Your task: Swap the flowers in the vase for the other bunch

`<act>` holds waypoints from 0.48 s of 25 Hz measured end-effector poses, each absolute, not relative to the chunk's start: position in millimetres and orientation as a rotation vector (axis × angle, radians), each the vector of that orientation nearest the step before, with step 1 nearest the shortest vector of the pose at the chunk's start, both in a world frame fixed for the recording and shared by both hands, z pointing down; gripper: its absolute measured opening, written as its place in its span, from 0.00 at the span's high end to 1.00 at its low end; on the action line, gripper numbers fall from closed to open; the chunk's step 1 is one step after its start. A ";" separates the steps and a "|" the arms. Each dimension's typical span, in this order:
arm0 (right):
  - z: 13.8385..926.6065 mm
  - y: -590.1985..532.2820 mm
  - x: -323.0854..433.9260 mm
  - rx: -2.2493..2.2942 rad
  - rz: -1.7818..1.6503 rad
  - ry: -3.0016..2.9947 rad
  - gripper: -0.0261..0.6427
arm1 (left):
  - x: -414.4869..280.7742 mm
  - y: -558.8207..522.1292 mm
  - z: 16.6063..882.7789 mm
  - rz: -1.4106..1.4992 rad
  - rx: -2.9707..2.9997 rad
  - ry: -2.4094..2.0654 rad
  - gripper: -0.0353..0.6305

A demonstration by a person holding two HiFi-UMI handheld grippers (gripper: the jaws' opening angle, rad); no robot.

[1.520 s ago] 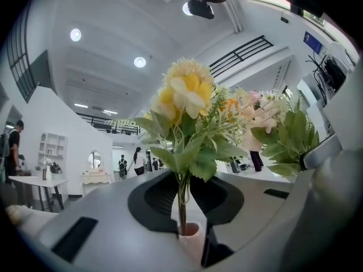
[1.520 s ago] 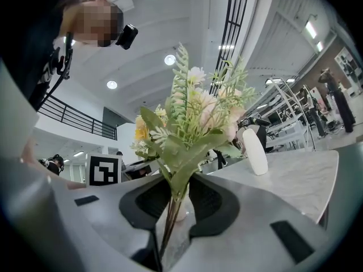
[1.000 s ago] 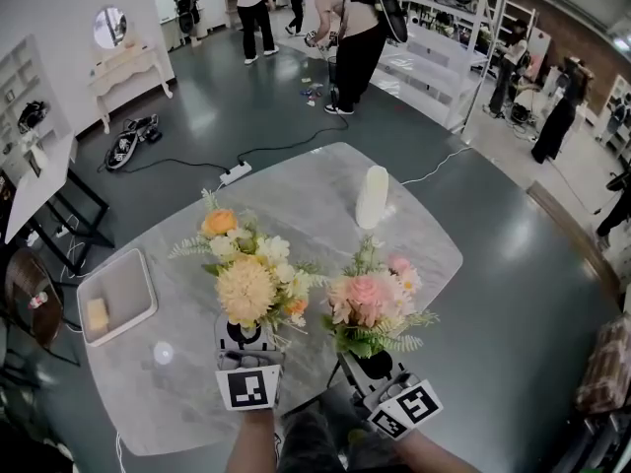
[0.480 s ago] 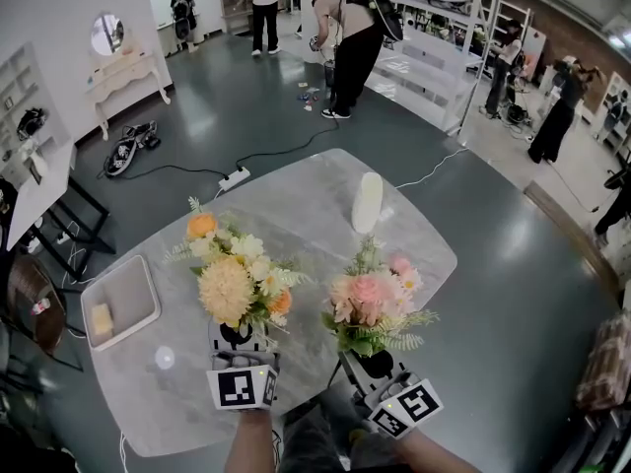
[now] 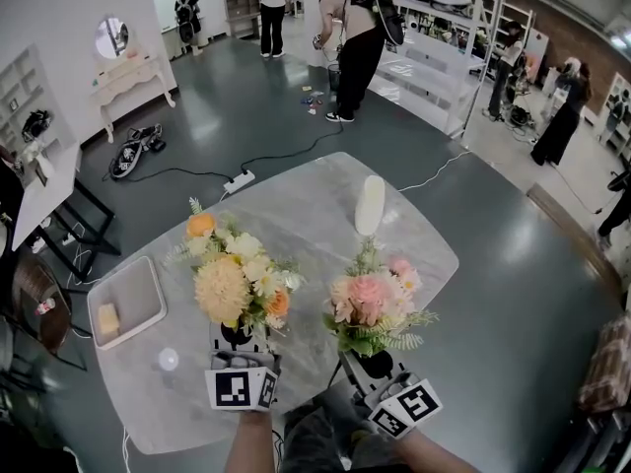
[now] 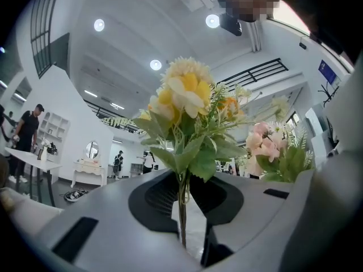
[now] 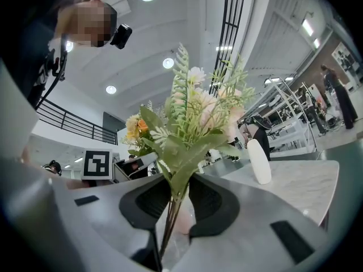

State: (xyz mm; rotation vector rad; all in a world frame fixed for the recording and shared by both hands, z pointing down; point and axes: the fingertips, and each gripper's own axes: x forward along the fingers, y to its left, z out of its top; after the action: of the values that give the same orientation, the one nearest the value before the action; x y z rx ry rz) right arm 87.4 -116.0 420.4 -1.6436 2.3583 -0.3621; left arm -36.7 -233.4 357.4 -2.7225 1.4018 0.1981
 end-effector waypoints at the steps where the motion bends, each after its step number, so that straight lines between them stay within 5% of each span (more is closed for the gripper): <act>1: 419.3 -115.3 87.6 -1.643 -0.364 2.357 0.81 | -36.8 -232.1 355.5 0.202 -2.729 1.399 0.83; 12: 417.0 -114.4 76.6 -1.594 -0.367 2.371 0.81 | -56.9 -219.7 345.6 0.289 -2.754 1.427 0.83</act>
State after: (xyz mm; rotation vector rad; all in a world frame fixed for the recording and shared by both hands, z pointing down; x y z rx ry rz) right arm 76.6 -114.4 417.0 -1.5945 2.3712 -0.3668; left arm -56.9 -219.7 345.6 -2.7545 1.4268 0.2891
